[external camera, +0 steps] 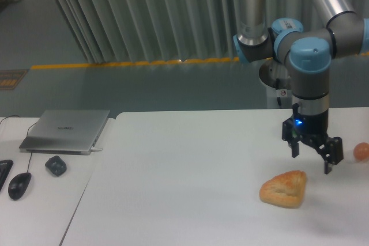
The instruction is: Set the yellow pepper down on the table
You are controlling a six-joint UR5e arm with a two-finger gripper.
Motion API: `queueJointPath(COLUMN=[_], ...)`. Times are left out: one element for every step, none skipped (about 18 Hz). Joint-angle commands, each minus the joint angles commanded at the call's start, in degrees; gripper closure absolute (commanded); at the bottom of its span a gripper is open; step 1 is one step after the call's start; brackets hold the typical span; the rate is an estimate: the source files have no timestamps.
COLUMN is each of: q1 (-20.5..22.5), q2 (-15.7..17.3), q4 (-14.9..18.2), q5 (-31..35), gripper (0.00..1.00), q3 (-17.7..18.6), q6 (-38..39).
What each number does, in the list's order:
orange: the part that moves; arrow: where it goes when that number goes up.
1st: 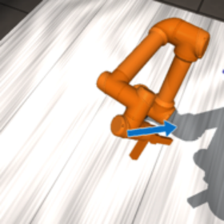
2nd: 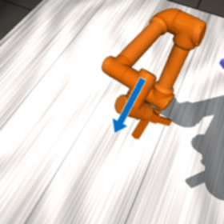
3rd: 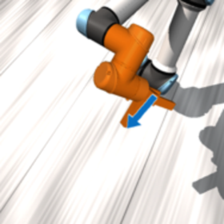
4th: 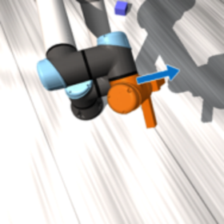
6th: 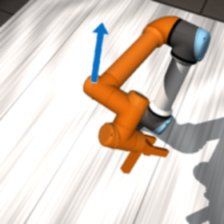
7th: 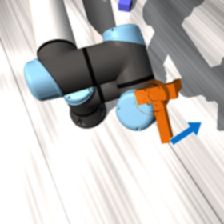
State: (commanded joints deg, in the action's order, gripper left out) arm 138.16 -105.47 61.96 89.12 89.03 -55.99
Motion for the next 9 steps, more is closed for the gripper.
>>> queueJointPath(q1=[0.0, 0.0, 0.0, 0.44, 1.05, 2.1, 4.29, 5.61, 6.67], q2=[0.0, 0.0, 0.0, 0.0, 0.17, 1.05, 2.01, 2.28, 2.55], q4=[0.0, 0.09, 0.35, 2.01, 3.59, 5.26, 7.36, 8.34, 8.79], q5=[-0.09, -0.09, 0.0, 0.43, 0.7, 0.79, 0.96, 0.97, 0.97], gripper=[0.0, 0.0, 0.0, 0.0, 0.0, 0.0, 0.0, 0.0, 0.0], q3=[0.0, 0.09, 0.09, 0.09, 0.09, 0.09, 0.17, 0.26, 0.52], q6=[-1.05, -2.97, -3.95, -7.0, -10.86, -15.34, -20.86, -23.09, -24.77])
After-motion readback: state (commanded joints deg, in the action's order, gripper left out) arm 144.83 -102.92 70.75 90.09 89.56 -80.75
